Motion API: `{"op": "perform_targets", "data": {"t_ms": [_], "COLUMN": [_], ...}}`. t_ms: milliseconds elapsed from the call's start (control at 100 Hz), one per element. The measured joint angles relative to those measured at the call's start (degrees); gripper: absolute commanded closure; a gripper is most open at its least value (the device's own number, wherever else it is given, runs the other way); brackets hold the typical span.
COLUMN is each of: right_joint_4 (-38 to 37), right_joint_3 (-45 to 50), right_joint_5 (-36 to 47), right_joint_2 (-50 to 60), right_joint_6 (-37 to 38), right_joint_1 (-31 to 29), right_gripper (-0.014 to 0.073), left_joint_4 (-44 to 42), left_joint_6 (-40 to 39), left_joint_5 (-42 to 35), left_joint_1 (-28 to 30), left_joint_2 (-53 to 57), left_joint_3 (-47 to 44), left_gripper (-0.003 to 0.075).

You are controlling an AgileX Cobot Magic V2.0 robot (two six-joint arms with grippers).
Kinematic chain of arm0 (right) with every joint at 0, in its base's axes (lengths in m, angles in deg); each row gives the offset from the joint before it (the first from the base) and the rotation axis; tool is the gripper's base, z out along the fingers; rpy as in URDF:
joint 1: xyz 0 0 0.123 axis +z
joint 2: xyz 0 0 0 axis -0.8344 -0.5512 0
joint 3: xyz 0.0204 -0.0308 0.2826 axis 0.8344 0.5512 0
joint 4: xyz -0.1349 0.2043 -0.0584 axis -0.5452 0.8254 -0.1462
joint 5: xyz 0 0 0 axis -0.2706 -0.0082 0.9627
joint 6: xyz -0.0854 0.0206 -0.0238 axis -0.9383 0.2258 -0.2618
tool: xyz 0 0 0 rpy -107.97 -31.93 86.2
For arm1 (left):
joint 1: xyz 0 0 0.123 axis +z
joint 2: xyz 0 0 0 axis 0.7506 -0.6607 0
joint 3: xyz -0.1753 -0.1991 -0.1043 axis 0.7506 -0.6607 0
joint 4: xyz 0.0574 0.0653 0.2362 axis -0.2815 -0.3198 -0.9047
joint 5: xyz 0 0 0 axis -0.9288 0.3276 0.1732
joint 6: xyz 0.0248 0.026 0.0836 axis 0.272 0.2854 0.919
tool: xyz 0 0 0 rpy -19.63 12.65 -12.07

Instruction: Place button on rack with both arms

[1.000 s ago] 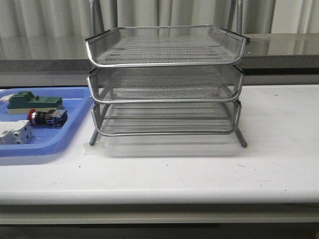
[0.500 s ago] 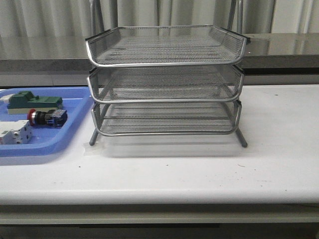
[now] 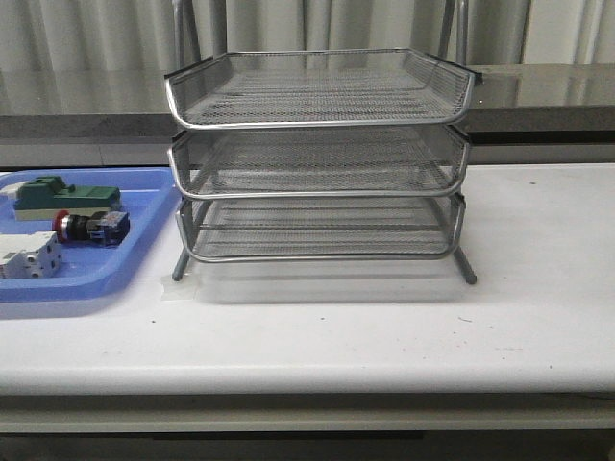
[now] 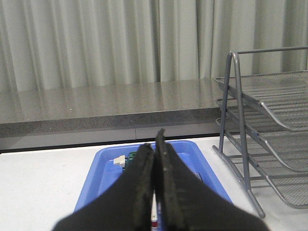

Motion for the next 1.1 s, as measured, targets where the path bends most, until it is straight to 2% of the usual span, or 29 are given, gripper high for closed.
{"op": "perform_targets", "data": {"t_ms": [140, 410, 470, 550, 700, 770, 860, 1100], "right_joint_4": [8.4, 27.0, 30.5, 33.8, 36.0, 36.7, 38.5, 45.4], "right_joint_3": [-3.5, -3.8, -3.8, -3.8, -3.8, -3.8, -3.8, -4.4], "right_joint_5": [-4.2, -2.6, -1.7, -1.2, -0.6, -0.1, 1.5, 6.8], "right_joint_2": [-6.9, -15.6, -17.0, -19.1, -22.2, -23.6, -25.7, -34.3], "right_joint_6": [0.0, 0.0, 0.0, 0.0, 0.0, 0.0, 0.0, -2.9], "right_joint_1": [0.0, 0.0, 0.0, 0.0, 0.0, 0.0, 0.0, 0.0], "right_gripper": [0.0654, 0.0650, 0.0627, 0.0544, 0.0250, 0.0165, 0.0167, 0.0246], "left_joint_4": [0.0, 0.0, 0.0, 0.0, 0.0, 0.0, 0.0, 0.0], "left_joint_6": [0.0, 0.0, 0.0, 0.0, 0.0, 0.0, 0.0, 0.0], "left_joint_5": [0.0, 0.0, 0.0, 0.0, 0.0, 0.0, 0.0, 0.0], "left_joint_1": [0.0, 0.0, 0.0, 0.0, 0.0, 0.0, 0.0, 0.0], "left_joint_2": [0.0, 0.0, 0.0, 0.0, 0.0, 0.0, 0.0, 0.0], "left_joint_3": [0.0, 0.0, 0.0, 0.0, 0.0, 0.0, 0.0, 0.0], "left_gripper": [0.0740, 0.0740, 0.0740, 0.0740, 0.0740, 0.0740, 0.0740, 0.0740]}}
